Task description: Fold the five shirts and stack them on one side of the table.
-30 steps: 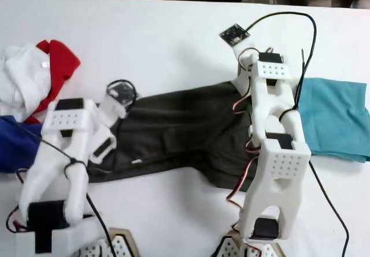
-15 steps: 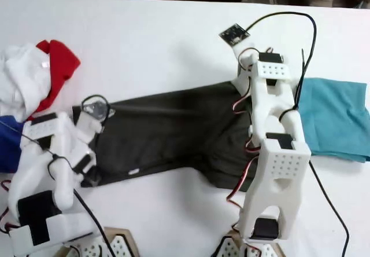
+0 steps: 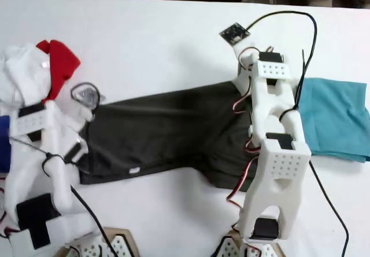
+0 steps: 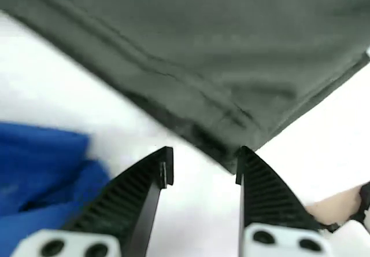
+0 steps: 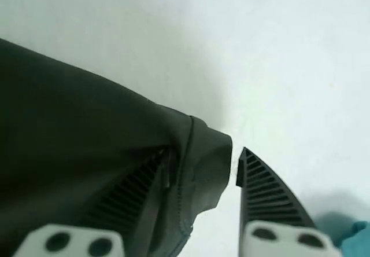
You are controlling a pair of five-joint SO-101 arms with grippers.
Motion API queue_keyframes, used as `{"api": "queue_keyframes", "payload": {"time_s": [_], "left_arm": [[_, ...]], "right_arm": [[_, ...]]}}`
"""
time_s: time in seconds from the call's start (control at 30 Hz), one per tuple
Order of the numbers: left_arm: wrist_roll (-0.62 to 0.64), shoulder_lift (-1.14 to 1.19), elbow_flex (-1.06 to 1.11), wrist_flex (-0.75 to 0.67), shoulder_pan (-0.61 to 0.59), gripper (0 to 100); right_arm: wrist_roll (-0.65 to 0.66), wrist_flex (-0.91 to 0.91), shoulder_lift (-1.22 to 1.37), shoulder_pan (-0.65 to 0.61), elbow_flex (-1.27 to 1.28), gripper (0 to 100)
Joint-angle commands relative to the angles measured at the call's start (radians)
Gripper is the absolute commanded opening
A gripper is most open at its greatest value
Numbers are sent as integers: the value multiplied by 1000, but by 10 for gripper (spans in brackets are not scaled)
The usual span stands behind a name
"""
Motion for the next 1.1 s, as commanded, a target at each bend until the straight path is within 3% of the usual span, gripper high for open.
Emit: {"api": "queue_keyframes", "payload": {"time_s": [0.0, 0.17, 0.37, 0.53, 0.73, 0.9, 1.07], "left_arm": [[5, -106, -182, 68, -6, 203], [80, -100, -213, 35, 8, 203], [167, 28, -35, -106, 66, 203], [166, 63, 107, -193, 71, 203], [161, 61, 200, -204, 71, 203], [123, 61, 240, -204, 54, 203], [123, 60, 163, -193, 23, 203]], "right_arm": [[-63, -1, -82, -1, -40, 180], [-97, 107, -16, -53, -49, 180], [-98, 91, 59, -59, -51, 180], [-97, 71, 94, -13, -83, 180], [-92, 94, 96, -1, -198, 180], [-92, 217, 94, -22, -361, 180], [-91, 453, 94, -71, -560, 180]]}}
